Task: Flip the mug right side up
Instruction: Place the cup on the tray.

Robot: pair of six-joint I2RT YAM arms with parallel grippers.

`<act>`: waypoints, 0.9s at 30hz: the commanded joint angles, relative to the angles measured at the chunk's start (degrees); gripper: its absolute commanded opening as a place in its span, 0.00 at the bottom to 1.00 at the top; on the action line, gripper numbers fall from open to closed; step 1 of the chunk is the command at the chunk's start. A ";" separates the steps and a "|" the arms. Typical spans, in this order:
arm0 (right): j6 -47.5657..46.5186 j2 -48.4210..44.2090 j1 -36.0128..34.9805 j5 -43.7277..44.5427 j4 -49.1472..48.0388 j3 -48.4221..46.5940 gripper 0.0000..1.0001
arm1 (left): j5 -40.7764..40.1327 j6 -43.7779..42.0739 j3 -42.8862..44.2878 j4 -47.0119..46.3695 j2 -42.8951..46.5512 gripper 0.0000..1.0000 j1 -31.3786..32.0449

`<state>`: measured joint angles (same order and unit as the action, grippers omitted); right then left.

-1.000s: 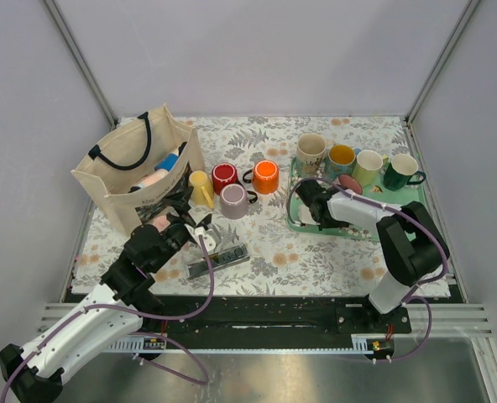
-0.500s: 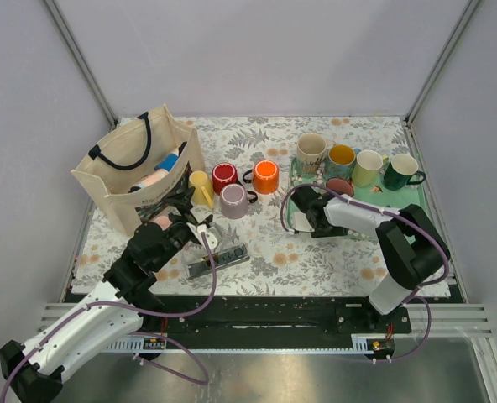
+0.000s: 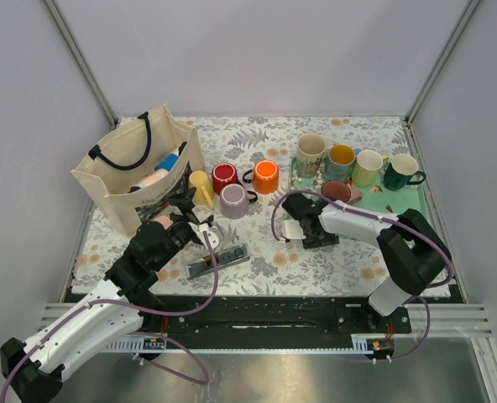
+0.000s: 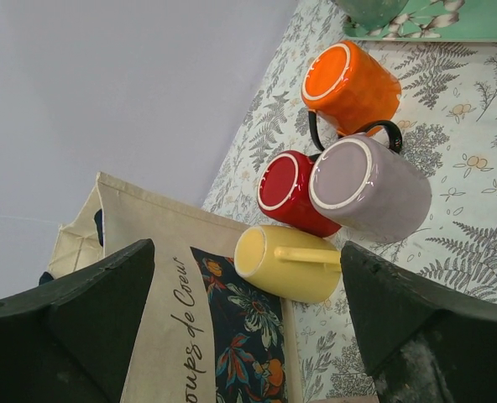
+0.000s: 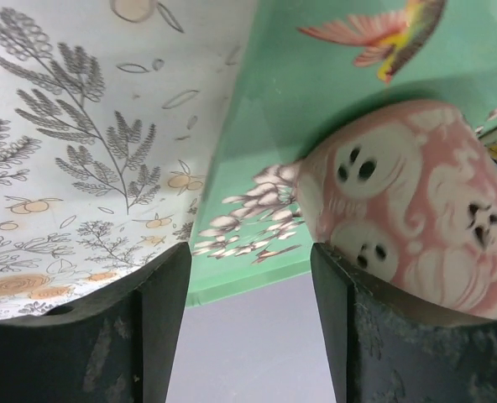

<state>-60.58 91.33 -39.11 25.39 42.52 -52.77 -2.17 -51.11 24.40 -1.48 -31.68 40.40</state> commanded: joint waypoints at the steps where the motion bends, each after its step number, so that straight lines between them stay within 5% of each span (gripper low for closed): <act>1: -1.39 1.22 -2.19 3.72 1.94 -3.99 0.68 | -0.55 0.49 1.70 -4.06 0.22 0.96 -0.15; 16: 5.37 -14.06 -1.85 -23.35 16.18 -14.80 0.68 | 0.06 2.86 4.51 1.03 -1.01 0.95 -0.15; 27: 10.83 -4.50 16.34 -40.14 26.21 -32.65 0.63 | 1.91 9.62 12.77 9.46 -8.39 0.96 -0.15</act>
<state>-52.84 82.98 -27.70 -5.96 64.16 -81.80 -1.65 -46.33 32.53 4.93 -38.26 40.38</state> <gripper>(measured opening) 0.633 0.956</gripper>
